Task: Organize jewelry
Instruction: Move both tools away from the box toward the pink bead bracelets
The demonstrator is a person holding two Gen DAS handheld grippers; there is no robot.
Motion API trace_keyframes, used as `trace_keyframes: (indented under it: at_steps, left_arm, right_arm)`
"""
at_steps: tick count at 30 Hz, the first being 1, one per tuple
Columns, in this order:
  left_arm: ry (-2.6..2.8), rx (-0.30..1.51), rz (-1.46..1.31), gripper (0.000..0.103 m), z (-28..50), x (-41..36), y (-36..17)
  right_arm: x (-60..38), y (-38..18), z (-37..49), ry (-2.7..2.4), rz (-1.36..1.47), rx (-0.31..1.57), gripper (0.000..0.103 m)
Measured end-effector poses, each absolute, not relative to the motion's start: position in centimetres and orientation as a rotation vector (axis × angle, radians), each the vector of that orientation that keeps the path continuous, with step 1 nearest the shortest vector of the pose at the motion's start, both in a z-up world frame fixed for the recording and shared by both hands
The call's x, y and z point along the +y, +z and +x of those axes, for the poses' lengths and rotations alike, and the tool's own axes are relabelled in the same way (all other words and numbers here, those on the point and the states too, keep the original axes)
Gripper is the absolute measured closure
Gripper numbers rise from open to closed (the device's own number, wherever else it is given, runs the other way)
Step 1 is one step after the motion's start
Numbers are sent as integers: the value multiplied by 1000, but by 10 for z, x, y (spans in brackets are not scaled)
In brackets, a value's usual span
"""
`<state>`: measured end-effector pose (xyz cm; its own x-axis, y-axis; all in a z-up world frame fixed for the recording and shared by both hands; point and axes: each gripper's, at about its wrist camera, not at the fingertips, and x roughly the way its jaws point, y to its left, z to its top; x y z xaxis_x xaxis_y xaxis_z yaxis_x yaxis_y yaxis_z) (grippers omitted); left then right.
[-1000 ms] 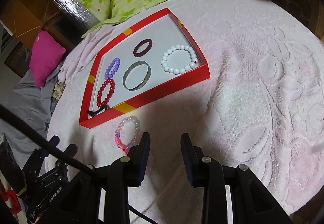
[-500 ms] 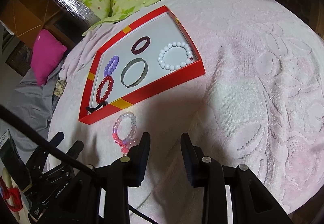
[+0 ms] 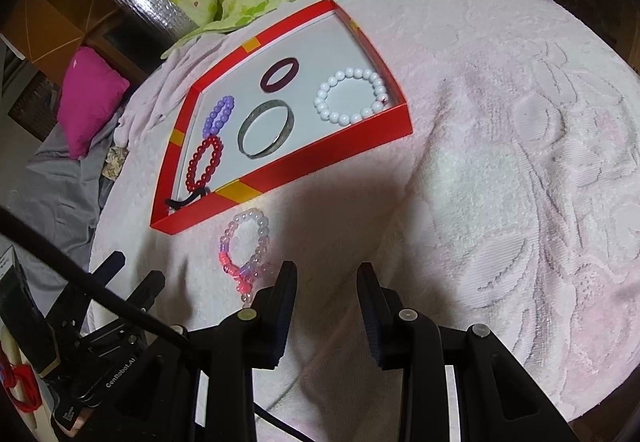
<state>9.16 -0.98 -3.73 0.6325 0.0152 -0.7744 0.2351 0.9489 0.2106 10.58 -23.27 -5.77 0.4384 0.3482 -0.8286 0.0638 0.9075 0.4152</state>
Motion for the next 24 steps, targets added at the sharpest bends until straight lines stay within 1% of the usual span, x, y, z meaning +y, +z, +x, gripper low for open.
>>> trace_keyframes:
  at_steps: [7, 9, 11, 12, 16, 18, 19, 20, 23, 24]
  left_arm:
    - [-100, 919, 261, 31, 95, 12, -40]
    - [-94, 925, 253, 31, 95, 17, -41]
    - [-89, 930, 250, 31, 95, 20, -41]
    - [-86, 933, 246, 31, 96, 22, -42]
    - [-90, 936, 242, 31, 96, 22, -42]
    - [-92, 935, 243, 31, 96, 21, -41]
    - [-94, 935, 242, 31, 95, 20, -41]
    - [-95, 935, 241, 31, 95, 19, -41]
    - [-99, 938, 236, 31, 96, 16, -42]
    - [-100, 939, 234, 31, 96, 14, -42]
  right_arm:
    - [-222, -64, 109, 189, 382, 1143, 69]
    - [-220, -65, 109, 190, 378, 1145, 66]
    - [-219, -65, 110, 198, 379, 1141, 56]
    - [-217, -64, 109, 203, 374, 1137, 55]
    - [-204, -64, 110, 196, 316, 1127, 55]
    - [-197, -64, 111, 193, 268, 1120, 58]
    - [-195, -64, 110, 194, 247, 1116, 64]
    - [-192, -64, 110, 197, 228, 1112, 73]
    - [-180, -66, 109, 200, 128, 1106, 87]
    - [-175, -66, 107, 200, 71, 1093, 89]
